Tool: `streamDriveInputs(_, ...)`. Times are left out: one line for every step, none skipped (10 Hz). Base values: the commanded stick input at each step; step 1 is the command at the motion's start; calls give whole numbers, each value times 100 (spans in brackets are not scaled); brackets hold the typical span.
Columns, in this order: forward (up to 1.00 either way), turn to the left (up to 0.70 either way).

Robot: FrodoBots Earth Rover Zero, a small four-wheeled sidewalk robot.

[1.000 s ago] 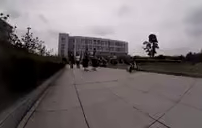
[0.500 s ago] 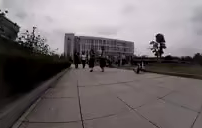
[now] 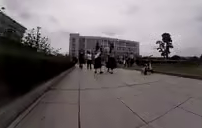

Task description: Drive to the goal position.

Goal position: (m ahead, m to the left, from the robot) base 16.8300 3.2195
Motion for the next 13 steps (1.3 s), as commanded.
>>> streamDriveInputs(70, 14)
streamDriveInputs(70, 14)
streamDriveInputs(70, 14)
streamDriveInputs(70, 14)
streamDriveInputs(70, 14)
streamDriveInputs(70, 14)
streamDriveInputs(70, 14)
streamDriveInputs(70, 14)
streamDriveInputs(70, 14)
streamDriveInputs(70, 14)
streamDriveInputs(70, 14)
streamDriveInputs(70, 14)
streamDriveInputs(70, 12)
